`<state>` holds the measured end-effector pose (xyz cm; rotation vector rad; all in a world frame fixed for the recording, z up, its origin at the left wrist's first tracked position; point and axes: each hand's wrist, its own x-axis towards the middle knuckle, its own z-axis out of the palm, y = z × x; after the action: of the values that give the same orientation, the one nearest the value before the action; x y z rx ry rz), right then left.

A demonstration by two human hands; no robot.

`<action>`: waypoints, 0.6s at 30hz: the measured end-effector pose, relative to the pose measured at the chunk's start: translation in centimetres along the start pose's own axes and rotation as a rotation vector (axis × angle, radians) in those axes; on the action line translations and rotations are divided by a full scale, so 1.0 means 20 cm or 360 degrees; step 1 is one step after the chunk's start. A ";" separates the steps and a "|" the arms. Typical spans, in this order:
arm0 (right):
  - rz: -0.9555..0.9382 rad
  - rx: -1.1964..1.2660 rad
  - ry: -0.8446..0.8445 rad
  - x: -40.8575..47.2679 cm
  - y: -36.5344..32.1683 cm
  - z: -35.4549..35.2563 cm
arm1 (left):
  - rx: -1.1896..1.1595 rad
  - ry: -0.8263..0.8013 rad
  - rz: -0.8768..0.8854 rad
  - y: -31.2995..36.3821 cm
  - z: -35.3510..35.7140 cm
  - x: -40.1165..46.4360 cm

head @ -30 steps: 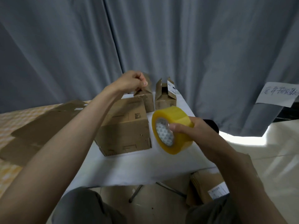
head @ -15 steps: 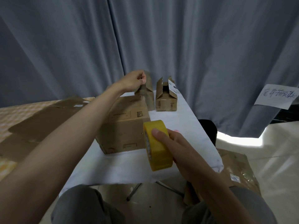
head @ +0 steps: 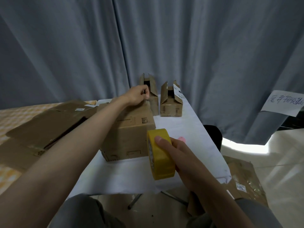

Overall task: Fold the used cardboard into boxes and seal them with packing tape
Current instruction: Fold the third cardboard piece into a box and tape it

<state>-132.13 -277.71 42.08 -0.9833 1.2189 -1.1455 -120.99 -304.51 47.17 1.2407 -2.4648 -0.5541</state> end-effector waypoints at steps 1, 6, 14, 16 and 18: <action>0.0006 -0.0009 0.0001 0.01 0.01 0.00 | 0.0003 -0.0005 -0.0012 -0.01 0.01 0.00; 0.0016 -0.0017 0.0047 0.04 0.04 0.00 | -0.0024 0.0079 -0.0040 -0.03 0.05 0.01; 0.0036 -0.0073 0.0128 0.09 0.06 0.02 | 0.0073 0.0362 0.0004 -0.04 0.06 -0.04; 0.0039 -0.0052 0.0151 0.11 0.07 0.01 | 0.0221 0.0465 0.0152 0.00 0.04 -0.10; 0.0043 -0.0044 0.0159 0.12 0.09 0.00 | 0.0312 0.0467 0.0241 0.04 0.03 -0.18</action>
<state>-131.94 -279.78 39.98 -0.9370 1.3270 -1.1706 -119.70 -300.99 46.65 1.1013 -2.3752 -0.0833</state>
